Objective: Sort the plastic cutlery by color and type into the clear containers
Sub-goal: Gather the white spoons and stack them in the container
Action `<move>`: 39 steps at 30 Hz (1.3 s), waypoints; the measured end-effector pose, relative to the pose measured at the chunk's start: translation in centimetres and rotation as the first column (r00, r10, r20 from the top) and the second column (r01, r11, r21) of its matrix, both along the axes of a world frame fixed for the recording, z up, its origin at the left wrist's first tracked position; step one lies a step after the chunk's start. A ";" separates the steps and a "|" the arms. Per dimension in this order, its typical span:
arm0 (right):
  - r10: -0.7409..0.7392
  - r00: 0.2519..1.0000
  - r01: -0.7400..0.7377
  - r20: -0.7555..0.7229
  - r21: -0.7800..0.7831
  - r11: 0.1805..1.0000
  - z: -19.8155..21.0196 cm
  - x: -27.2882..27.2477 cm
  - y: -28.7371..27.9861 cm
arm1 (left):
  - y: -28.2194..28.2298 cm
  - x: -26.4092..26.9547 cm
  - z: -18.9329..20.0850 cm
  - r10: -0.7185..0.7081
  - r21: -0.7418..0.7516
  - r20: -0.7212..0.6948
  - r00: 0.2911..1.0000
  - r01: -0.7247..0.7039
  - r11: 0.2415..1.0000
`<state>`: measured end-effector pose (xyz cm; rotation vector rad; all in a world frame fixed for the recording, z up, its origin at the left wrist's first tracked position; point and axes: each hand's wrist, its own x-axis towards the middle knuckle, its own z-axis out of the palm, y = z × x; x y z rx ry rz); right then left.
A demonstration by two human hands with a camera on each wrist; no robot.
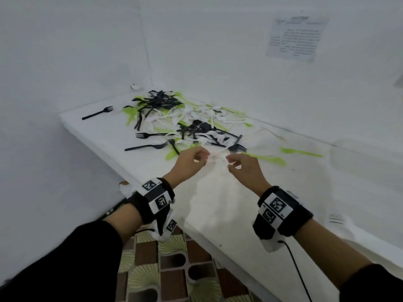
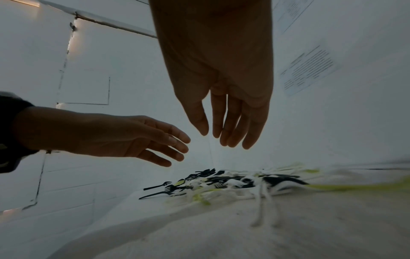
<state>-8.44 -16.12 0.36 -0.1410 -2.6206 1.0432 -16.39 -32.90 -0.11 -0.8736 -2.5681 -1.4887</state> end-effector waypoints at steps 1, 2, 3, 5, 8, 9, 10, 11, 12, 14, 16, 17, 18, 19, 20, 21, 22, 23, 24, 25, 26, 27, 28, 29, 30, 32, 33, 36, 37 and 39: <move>0.016 1.000 -0.016 -0.007 -0.002 1.000 0.0 -1.3 -0.9 | -1.2 -1.0 -0.1 0.015 0.002 -0.007 1.000 -0.015 1.000; 0.025 1.000 -0.025 -0.016 -0.003 1.000 0.1 -2.5 -1.8 | -2.4 -2.1 -0.1 0.021 -0.002 -0.008 1.000 -0.021 1.000; 0.030 0.999 -0.030 -0.021 -0.004 1.000 0.1 -3.8 -2.7 | -3.4 -3.2 -0.2 0.021 -0.009 -0.003 1.000 -0.021 1.000; 0.038 0.999 -0.038 -0.014 -0.005 0.999 0.0 -6.4 -4.3 | -5.2 -5.6 -0.2 0.022 -0.029 -0.004 1.000 -0.022 0.999; 0.040 0.999 -0.040 0.003 0.007 0.999 -0.3 -10.2 -6.8 | -7.2 -9.2 -0.4 0.012 -0.024 -0.041 0.999 -0.013 1.000; 0.039 0.999 -0.039 0.004 0.011 0.999 -0.4 -11.4 -7.5 | -7.8 -10.2 -0.5 0.009 -0.022 -0.053 0.999 -0.010 1.000; 0.038 0.999 -0.038 0.007 0.010 0.999 -0.5 -12.6 -8.3 | -8.3 -11.3 -0.8 0.006 -0.024 -0.053 0.999 -0.008 1.000; 0.035 0.999 -0.035 0.011 0.007 0.999 -0.5 -13.6 -8.9 | -8.8 -12.2 -0.9 -0.001 -0.026 -0.045 0.999 0.000 1.000; 0.029 0.999 -0.029 0.016 0.005 1.000 -0.5 -14.6 -9.4 | -9.3 -13.1 -1.1 -0.014 -0.035 -0.036 0.999 0.013 0.999; 0.007 1.000 -0.007 0.017 0.007 1.000 -0.3 -16.5 -10.1 | -10.0 -15.0 -1.1 -0.050 -0.062 -0.033 0.998 0.047 0.997; -0.016 1.000 0.016 -0.003 -0.006 1.000 -0.1 -18.1 -10.4 | -10.4 -17.0 -1.2 -0.075 -0.059 -0.041 0.996 0.073 0.996; -0.025 1.000 0.025 -0.008 -0.005 1.000 0.1 -18.7 -10.4 | -10.4 -17.8 -1.1 -0.088 -0.055 -0.050 0.995 0.086 0.995; -0.034 0.999 0.034 -0.008 0.009 0.999 0.3 -19.3 -10.2 | -10.3 -18.7 -1.0 -0.101 -0.054 -0.055 0.993 0.098 0.994; -0.044 0.999 0.044 0.002 0.028 0.999 0.6 -19.7 -9.9 | -10.0 -19.6 -0.9 -0.114 -0.060 -0.053 0.992 0.111 0.992; -0.053 0.999 0.052 0.010 0.045 0.998 0.8 -20.2 -9.4 | -9.5 -20.4 -0.7 -0.128 -0.062 -0.042 0.991 0.125 0.990; -0.067 0.998 0.066 0.012 0.058 0.996 0.9 -20.6 -8.9 | -9.0 -21.3 -0.6 -0.143 -0.062 -0.035 0.989 0.141 0.988; -0.083 0.997 0.082 0.008 0.066 0.994 0.9 -21.1 -8.1 | -8.3 -22.2 -0.5 -0.158 -0.058 -0.033 0.987 0.156 0.986; -0.103 0.995 0.102 0.004 0.064 0.993 0.9 -21.6 -7.3 | -7.5 -23.0 -0.4 -0.174 -0.056 -0.029 0.984 0.172 0.984; -0.128 0.992 0.128 -0.001 0.060 0.990 0.7 -22.1 -6.5 | -6.7 -23.8 -0.2 -0.193 -0.052 -0.028 0.981 0.192 0.980; -0.157 0.988 0.157 -0.003 0.055 0.986 0.6 -22.7 -5.7 | -5.9 -24.6 -0.1 -0.212 -0.048 -0.032 0.977 0.211 0.976; -0.182 0.983 0.182 -0.004 0.054 0.982 0.4 -23.1 -5.0 | -5.1 -25.3 -0.1 -0.222 -0.040 -0.031 0.975 0.220 0.975; -0.203 0.979 0.202 0.000 0.048 0.978 0.2 -23.4 -4.3 | -4.4 -25.9 -0.2 -0.228 -0.036 -0.023 0.973 0.227 0.973; -0.218 0.976 0.217 0.000 0.042 0.975 0.1 -23.7 -3.7 | -3.7 -26.5 -0.3 -0.240 -0.043 -0.019 0.971 0.239 0.970; -0.226 0.974 0.226 0.008 0.042 0.973 0.0 -24.0 -3.2 | -3.0 -27.1 -0.4 -0.258 -0.054 -0.017 0.966 0.257 0.965; -0.230 0.973 0.228 0.022 0.051 0.972 -0.1 -24.4 -2.8 | -2.3 -27.7 -0.5 -0.276 -0.060 -0.017 0.961 0.274 0.960; -0.250 0.967 0.247 0.048 0.055 0.967 -0.4 -25.2 -1.9 | -0.9 -29.0 -0.8 -0.295 -0.056 -0.022 0.955 0.293 0.954; -0.264 0.963 0.262 0.060 0.046 0.964 -0.6 -25.8 -1.4 | -0.3 -29.6 -0.8 -0.299 -0.057 -0.025 0.954 0.298 0.953; -0.301 0.947 0.300 0.111 0.028 0.953 -0.9 -27.7 0.0 | 1.5 -31.1 -0.8 -0.328 -0.088 0.004 0.945 0.327 0.941; -0.305 0.944 0.305 0.128 0.021 0.952 -1.0 -28.6 0.5 | 2.1 -31.8 -0.8 -0.345 -0.092 0.014 0.939 0.345 0.934; -0.315 0.938 0.317 0.145 0.010 0.948 -1.0 -30.5 1.3 | 3.2 -33.3 -0.7 -0.375 -0.097 0.020 0.927 0.375 0.922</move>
